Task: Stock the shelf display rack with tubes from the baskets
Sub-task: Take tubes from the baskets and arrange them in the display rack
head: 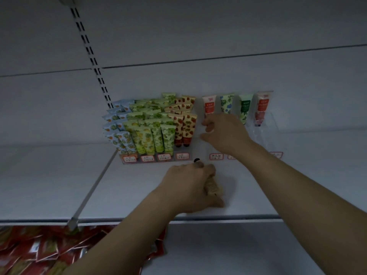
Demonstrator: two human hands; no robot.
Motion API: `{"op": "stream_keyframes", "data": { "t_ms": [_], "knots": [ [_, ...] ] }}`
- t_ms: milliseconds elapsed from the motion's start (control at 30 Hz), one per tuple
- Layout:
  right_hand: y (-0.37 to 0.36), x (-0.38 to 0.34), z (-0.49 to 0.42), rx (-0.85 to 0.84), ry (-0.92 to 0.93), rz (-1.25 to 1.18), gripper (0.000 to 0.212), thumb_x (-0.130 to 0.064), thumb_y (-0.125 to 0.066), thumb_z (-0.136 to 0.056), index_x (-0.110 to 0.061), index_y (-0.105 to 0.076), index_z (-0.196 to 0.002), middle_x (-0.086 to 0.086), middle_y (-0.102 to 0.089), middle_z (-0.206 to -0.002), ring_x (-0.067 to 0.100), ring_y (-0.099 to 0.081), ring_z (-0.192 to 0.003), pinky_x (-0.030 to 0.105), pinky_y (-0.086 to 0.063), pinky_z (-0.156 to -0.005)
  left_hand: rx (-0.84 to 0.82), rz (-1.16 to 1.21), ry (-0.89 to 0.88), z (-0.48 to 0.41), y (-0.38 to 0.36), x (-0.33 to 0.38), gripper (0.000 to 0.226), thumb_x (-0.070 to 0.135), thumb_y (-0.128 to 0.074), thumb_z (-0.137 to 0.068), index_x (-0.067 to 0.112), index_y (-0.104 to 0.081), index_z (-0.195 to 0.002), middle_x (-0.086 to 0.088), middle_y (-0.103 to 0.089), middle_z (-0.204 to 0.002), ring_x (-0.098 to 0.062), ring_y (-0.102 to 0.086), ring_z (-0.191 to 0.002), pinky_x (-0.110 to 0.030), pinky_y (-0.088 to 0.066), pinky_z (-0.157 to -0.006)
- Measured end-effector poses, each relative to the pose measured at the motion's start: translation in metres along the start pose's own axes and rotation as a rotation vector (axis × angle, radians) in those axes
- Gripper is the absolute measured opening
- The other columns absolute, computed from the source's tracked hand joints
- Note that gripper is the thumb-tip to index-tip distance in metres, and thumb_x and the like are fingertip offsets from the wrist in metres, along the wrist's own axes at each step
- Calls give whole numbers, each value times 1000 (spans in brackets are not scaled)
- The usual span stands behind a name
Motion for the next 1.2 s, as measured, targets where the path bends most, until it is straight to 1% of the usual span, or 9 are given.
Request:
{"op": "stream_keyframes", "data": {
  "t_ms": [133,267,367,433,567,767,933,1033,1200],
  "knots": [
    [7,-1,25,-112,94,54,29,-22,-65,-88,-21,-66,-117,0,-66,-113,15,-60,-99,30,-49,-90,6,-7,-4,-2,-4,-2,47,51,-56,-89,22,-45,-124,-5,-56,-118,-29,-57,-99,-33,-42,-73],
    [-6,-2,40,-295,150,65,31,-9,-62,-88,-24,-68,-115,-2,-67,-116,6,-52,-83,20,-42,-79,91,-87,-53,1,4,-13,45,17,-42,-98,19,-33,-142,-10,-59,-108,-30,-58,-89,-35,-39,-60],
    [-6,-11,44,-343,188,18,38,-2,-56,-89,-24,-65,-119,-1,-63,-122,10,-54,-86,20,-40,-77,242,6,18,6,18,-29,38,9,-43,-95,22,-43,-131,-10,-64,-94,-31,-59,-79,-35,-40,-56],
    [-2,-15,44,-326,182,-53,39,-8,-61,-87,-27,-64,-121,-3,-66,-113,12,-59,-86,24,-46,-77,357,70,58,10,26,-39,22,8,-45,-93,15,-49,-114,-12,-64,-88,-35,-59,-75,-39,-44,-55],
    [-6,-27,43,-143,162,-203,20,-30,-76,-77,-18,-74,-92,-4,-67,-82,15,-62,-78,31,-51,-72,549,200,70,13,39,-47,6,12,-50,-94,10,-55,-98,-14,-63,-77,-38,-57,-67,-41,-44,-52],
    [-9,-27,21,140,71,-274,21,-30,-75,-79,-11,-66,-79,5,-67,-74,23,-60,-73,36,-50,-68,802,116,130,4,54,-69,22,33,-58,-89,20,-66,-105,-6,-66,-96,-31,-57,-90,-37,-47,-68],
    [4,-26,4,338,48,-394,16,-23,-77,-78,-11,-70,-86,2,-65,-75,21,-62,-75,35,-49,-70,728,-56,198,-9,54,-83,28,35,-67,-79,26,-70,-106,-4,-62,-114,-35,-49,-115,-49,-36,-93],
    [-13,-29,-2,267,69,-360,9,-16,-76,-77,-10,-70,-78,10,-66,-70,21,-58,-67,17,-44,-61,646,-57,201,-16,51,-89,25,36,-68,-83,27,-68,-105,-1,-60,-118,-31,-49,-117,-48,-29,-101],
    [-26,-25,-11,240,13,-280,20,-22,-76,-78,-10,-73,-93,-2,-60,-64,10,-54,-59,22,-41,-57,668,41,169,-22,49,-93,19,33,-67,-85,22,-63,-100,-4,-55,-108,-30,-53,-99,-39,-32,-86]
  ]
}}
Point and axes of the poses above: each hand's wrist, its own z-axis away from the middle knuckle, its own y-axis out of the back of the hand, x = y × z, the point moved 2 cm from there along -z, towards the middle knuckle
